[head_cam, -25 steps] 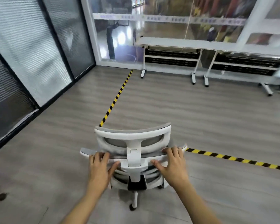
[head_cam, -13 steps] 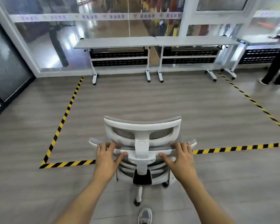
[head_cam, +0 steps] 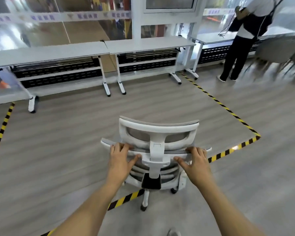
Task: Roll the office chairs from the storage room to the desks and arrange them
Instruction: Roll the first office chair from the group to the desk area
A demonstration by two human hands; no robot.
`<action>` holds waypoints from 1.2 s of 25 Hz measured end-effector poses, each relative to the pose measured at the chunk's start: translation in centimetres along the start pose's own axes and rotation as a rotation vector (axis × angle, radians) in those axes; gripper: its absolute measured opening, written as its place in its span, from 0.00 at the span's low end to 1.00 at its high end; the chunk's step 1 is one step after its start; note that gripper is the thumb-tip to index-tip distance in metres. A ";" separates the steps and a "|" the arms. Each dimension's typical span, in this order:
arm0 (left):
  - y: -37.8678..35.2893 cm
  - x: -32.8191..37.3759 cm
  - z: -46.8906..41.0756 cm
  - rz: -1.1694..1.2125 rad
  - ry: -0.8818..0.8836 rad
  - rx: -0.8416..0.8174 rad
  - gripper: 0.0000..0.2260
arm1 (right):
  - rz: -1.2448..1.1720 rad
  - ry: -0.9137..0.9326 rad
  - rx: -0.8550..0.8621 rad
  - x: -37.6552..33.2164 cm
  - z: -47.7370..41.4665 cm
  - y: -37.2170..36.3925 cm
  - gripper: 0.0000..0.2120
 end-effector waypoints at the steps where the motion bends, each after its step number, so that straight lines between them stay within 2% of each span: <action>1: -2.0 0.7 -3.0 0.008 -0.014 -0.008 0.20 | -0.009 -0.011 0.019 1.4 -3.0 0.3 0.35; 7: -14.0 5.4 -21.6 -0.045 -0.061 0.018 0.18 | -0.011 0.000 0.050 10.7 -23.8 1.0 0.31; 15: -26.6 9.8 -46.4 -0.110 -0.006 -0.011 0.17 | 0.023 0.023 0.001 19.1 -52.6 0.7 0.26; 21: -34.4 9.5 -64.7 -0.098 -0.034 0.005 0.18 | 0.012 0.023 0.033 22.4 -71.5 -1.3 0.25; 30: -43.7 9.6 -90.2 -0.165 -0.042 -0.037 0.21 | 0.002 -0.039 -0.033 26.1 -97.8 -3.8 0.29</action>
Point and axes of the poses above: each hand's wrist, its own z-axis away from the middle knuckle, its own y-axis out of the back of the hand, x = y × z, the point moved 4 cm from there along -z, towards the middle knuckle, and after that the axes turned 3 degrees about -y, right-handed, at the moved point
